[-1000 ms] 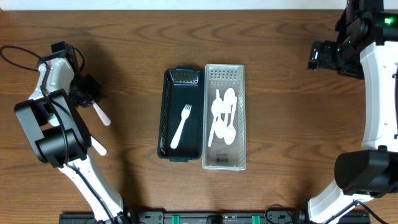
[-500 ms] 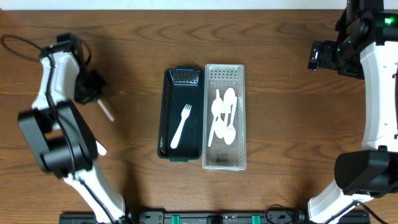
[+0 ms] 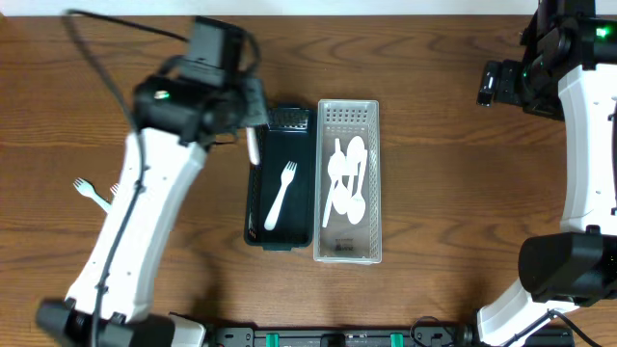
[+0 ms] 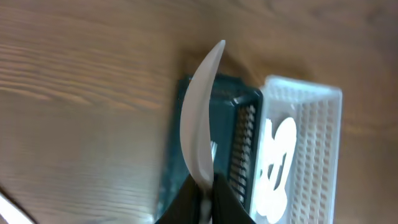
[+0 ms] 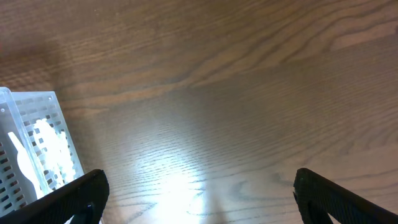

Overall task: Pack container
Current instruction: 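Place the white spoon into the black basket with the left gripper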

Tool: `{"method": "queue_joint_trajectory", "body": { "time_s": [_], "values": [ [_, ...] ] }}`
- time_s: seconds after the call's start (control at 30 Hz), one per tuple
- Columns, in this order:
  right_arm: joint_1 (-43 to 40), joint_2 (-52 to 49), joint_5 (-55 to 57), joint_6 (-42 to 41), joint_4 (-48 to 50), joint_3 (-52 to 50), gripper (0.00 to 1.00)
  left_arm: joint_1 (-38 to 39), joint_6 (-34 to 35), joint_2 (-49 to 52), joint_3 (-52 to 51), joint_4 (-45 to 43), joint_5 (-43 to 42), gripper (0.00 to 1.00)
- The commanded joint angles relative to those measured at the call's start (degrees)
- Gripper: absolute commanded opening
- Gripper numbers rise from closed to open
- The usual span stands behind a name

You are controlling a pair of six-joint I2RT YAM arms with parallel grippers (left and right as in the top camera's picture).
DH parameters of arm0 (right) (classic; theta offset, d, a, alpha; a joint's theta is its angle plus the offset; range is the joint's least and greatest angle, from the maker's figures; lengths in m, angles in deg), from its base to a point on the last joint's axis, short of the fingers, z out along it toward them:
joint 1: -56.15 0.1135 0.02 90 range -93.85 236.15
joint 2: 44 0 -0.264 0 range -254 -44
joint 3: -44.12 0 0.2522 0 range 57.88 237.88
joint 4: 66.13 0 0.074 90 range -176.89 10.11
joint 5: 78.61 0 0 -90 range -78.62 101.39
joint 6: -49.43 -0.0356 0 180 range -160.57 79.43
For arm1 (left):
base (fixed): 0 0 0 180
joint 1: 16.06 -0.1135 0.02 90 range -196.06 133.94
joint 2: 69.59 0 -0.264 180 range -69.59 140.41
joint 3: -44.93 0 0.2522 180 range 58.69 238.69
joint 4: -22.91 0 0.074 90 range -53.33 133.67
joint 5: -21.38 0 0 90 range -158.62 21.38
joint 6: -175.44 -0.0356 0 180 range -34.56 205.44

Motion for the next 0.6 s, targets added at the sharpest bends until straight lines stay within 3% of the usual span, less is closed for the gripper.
{"method": "queue_joint_trajectory", "body": {
  "time_s": [0.0,0.57],
  "values": [
    [-0.28,-0.37,0.0,0.28,-0.22,-0.33,0.98,2.25,0.48,4.79,-2.32,1.25,0.46,0.06],
    [-0.31,-0.37,0.04,1.62,-1.07,-0.33,0.98,4.85,-0.39,29.53,-4.11,1.42,0.46,0.07]
  ]
}}
